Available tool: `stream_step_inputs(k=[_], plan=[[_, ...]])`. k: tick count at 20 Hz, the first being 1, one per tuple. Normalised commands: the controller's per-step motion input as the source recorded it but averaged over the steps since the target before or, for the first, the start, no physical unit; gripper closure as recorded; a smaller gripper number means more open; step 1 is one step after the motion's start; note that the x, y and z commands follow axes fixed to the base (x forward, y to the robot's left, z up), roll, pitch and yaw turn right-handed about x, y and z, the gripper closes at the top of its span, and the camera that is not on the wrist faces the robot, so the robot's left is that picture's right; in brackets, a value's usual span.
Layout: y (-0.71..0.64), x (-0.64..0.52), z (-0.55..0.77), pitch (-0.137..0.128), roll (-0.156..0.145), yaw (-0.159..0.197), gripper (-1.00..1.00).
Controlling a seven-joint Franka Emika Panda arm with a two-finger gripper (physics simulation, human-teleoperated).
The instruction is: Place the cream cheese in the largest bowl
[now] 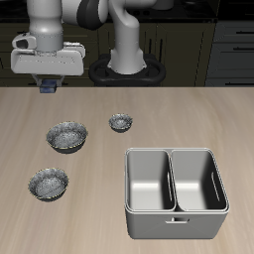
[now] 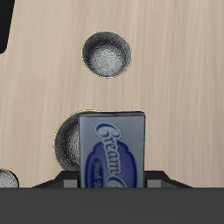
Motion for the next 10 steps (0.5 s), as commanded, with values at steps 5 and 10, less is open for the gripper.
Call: stream_step_inputs(k=[5, 10], plan=[[0.1, 0.13, -0.34, 0.033, -0.001, -0.003, 1.0], [0.13, 0.1, -0.18, 0.013, 0.018, 0.002, 1.0]])
